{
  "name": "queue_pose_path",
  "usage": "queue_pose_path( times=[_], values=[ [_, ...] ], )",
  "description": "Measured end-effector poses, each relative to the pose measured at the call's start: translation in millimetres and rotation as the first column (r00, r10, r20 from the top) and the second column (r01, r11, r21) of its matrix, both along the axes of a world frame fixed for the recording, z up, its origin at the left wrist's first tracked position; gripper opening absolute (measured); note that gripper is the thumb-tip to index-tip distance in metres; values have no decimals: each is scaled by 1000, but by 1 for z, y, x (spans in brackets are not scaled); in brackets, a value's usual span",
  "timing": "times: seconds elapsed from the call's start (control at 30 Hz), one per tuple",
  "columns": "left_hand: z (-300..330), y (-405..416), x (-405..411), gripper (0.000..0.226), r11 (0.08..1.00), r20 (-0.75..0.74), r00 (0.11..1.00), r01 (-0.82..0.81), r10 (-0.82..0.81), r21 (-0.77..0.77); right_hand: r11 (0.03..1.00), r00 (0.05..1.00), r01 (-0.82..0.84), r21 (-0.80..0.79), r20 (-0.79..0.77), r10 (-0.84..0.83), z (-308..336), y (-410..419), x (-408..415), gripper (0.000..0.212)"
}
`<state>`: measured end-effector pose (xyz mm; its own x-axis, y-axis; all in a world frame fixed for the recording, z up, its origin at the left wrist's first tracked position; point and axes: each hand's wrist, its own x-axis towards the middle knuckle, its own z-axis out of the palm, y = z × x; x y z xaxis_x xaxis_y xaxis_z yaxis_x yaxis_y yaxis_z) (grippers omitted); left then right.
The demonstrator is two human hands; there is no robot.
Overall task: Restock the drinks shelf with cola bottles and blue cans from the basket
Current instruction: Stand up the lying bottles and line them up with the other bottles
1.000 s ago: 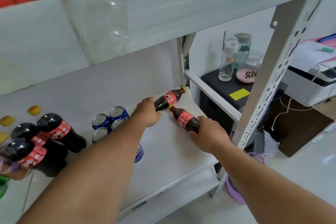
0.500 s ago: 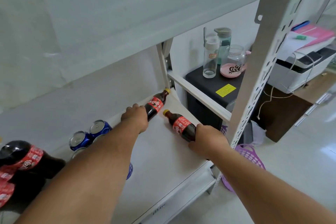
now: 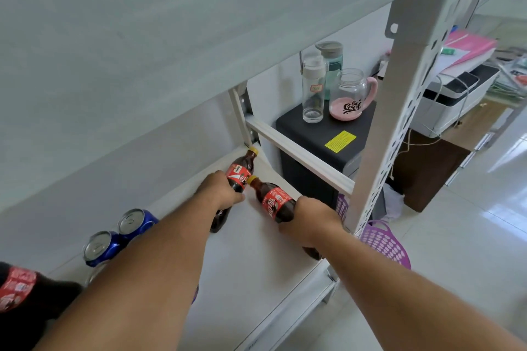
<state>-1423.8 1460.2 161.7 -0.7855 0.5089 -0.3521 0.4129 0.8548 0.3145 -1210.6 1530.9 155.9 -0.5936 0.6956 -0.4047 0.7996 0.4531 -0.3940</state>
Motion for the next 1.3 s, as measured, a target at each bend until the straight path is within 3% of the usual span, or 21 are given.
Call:
queue_pose_path(
  times=[0.13,0.3,0.6,0.87,1.17,1.3],
  values=[
    [14,-13,-2,67,985,143,986,-104,83,141,980,983,102,-170,-132,-125,5,-2,7,58],
    [44,-38,19,61,918,199,966,-226,167,326,951,945,122,-284,-260,-199,33,-8,15,64],
    [99,-99,104,49,775,194,961,-275,198,569,916,872,-62,-395,-468,-143,69,-29,58,62],
    [108,-158,181,56,738,130,955,-289,267,610,877,804,-193,-440,-583,-116,81,-54,93,51],
    [102,-243,228,53,614,153,901,-392,406,685,849,772,-321,-421,-635,-22,88,-110,102,42],
    [98,-287,231,64,570,169,869,-439,464,694,810,755,-389,-439,-656,8,90,-147,93,38]
  ],
)
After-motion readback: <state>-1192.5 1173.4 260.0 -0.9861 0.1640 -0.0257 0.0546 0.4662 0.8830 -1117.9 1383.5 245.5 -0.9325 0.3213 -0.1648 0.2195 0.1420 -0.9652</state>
